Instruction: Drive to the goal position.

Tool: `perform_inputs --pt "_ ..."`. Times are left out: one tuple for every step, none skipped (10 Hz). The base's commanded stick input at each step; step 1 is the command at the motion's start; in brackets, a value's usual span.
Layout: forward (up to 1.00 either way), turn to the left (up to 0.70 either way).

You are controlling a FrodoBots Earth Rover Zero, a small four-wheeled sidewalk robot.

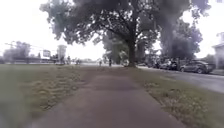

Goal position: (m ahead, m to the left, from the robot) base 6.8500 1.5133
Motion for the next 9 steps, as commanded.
perform_inputs --pt "0.70 0.00" --pt "0.70 0.00" --pt "0.70 0.00" --pt "0.70 0.00" --pt "0.70 0.00" --pt "0.70 0.00" --pt "0.70 0.00" --pt "0.70 0.00" --pt "0.70 0.00"
